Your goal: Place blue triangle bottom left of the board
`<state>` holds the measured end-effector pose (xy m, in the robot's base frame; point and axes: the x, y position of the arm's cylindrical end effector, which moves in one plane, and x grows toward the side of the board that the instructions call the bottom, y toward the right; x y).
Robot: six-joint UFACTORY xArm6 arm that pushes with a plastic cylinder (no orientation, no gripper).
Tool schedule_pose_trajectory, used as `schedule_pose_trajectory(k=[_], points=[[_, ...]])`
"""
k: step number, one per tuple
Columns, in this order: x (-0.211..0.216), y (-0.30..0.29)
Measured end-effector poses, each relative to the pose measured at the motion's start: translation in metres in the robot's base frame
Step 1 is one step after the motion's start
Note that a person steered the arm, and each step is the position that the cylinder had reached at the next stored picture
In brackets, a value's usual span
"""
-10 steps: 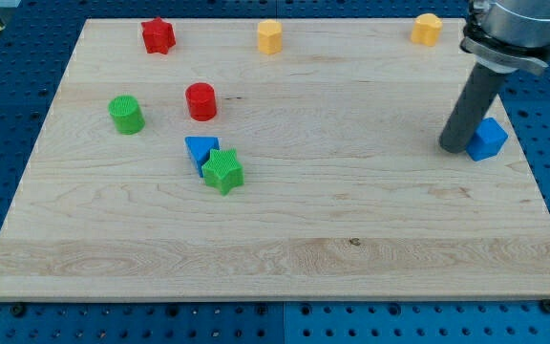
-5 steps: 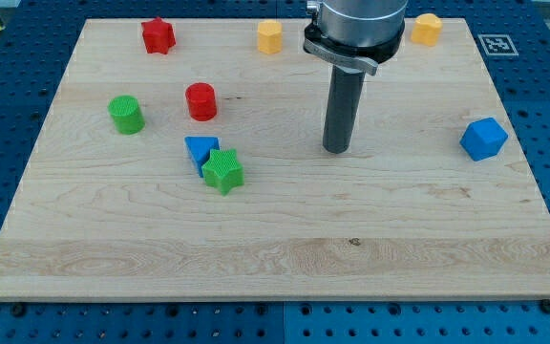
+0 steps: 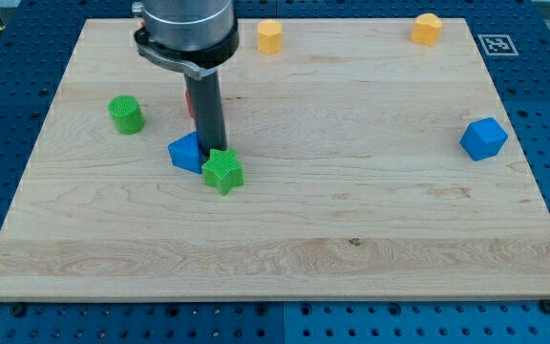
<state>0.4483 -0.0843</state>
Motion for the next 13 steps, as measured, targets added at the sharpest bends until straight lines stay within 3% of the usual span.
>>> schedule_pose_trajectory(k=[2, 5, 8, 11, 13], points=[[0.016, -0.016], [-0.018, -0.048], [0.015, -0.058], [0.012, -0.102], [0.027, -0.102]])
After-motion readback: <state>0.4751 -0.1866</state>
